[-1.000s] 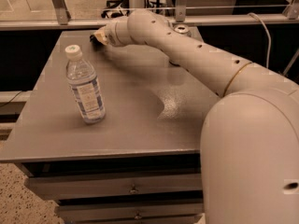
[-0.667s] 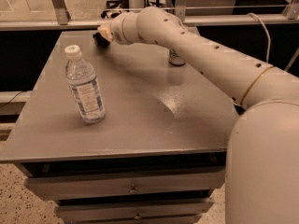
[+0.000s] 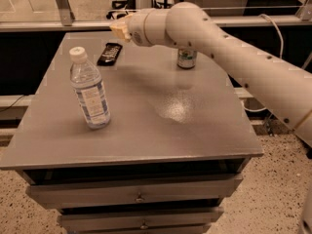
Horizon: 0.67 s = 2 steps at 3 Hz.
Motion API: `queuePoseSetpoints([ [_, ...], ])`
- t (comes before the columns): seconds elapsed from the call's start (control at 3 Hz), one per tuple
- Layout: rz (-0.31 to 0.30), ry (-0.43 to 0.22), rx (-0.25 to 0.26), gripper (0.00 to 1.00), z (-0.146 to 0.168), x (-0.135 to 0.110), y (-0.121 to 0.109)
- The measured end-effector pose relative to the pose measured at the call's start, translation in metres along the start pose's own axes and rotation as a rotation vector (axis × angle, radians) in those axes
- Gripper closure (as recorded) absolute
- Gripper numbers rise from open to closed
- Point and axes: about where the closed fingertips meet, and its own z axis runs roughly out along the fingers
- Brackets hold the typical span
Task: Pick rxbar chocolate
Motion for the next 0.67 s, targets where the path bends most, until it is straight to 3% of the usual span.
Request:
queuePoseSetpoints([
  [0.33, -0.023, 0.013, -0.082, 0.75, -0.025, 0.001, 0.011],
  [0.67, -0.013, 0.041, -0.127, 0.53, -0.027, 0.012, 0.022],
])
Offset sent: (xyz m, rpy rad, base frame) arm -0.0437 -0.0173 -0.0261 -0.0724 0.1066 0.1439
